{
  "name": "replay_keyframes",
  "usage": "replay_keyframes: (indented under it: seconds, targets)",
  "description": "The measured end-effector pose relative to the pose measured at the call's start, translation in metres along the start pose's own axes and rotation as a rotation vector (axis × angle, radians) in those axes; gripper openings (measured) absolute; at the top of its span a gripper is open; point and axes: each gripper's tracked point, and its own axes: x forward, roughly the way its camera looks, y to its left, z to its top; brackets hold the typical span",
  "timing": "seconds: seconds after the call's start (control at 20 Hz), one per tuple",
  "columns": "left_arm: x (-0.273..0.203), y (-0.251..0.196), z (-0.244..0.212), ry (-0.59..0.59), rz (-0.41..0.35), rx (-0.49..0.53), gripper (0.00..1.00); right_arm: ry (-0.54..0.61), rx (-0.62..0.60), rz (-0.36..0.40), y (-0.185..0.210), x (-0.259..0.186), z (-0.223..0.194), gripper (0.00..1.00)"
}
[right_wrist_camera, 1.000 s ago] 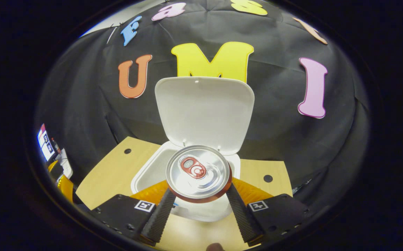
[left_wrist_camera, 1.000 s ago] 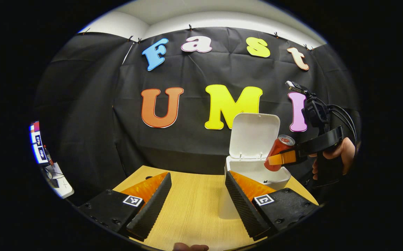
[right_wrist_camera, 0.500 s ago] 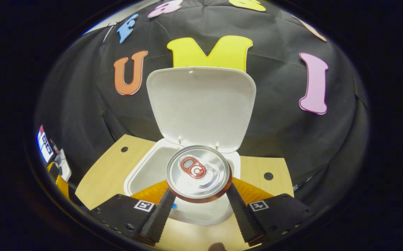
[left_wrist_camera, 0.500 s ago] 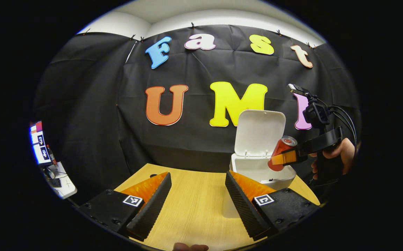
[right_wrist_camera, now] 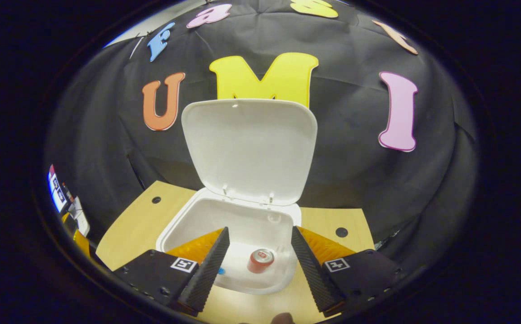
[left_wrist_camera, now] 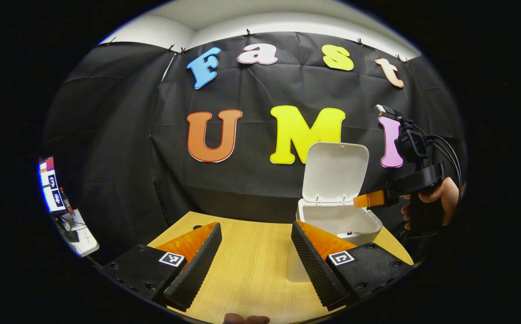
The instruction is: Press the lid of the desktop garbage bin to open it, pick up the crumpled paper on the desktop and throw it into the bin, then pick up the pop can on the desktop and drop it into the bin, and finally close the garbage bin lid.
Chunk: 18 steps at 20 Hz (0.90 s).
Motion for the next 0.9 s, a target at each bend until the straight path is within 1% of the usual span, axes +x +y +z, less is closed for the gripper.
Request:
replay_keyframes:
  seconds: [0.3, 0.55, 0.9]
  targets:
    - [-0.002, -0.008, 0.003, -0.008, -0.039, -0.007, 1.00, -0.048, 0.018, -0.040, -0.011, -0.021, 0.011, 0.87]
    - [-0.006, -0.013, 0.007, -0.023, -0.074, -0.012, 1.00, -0.098, 0.035, -0.063, -0.012, -0.043, 0.026, 0.87]
    - [-0.010, -0.021, 0.018, -0.052, -0.123, -0.011, 1.00, -0.202, 0.068, -0.098, -0.011, -0.074, 0.068, 0.87]
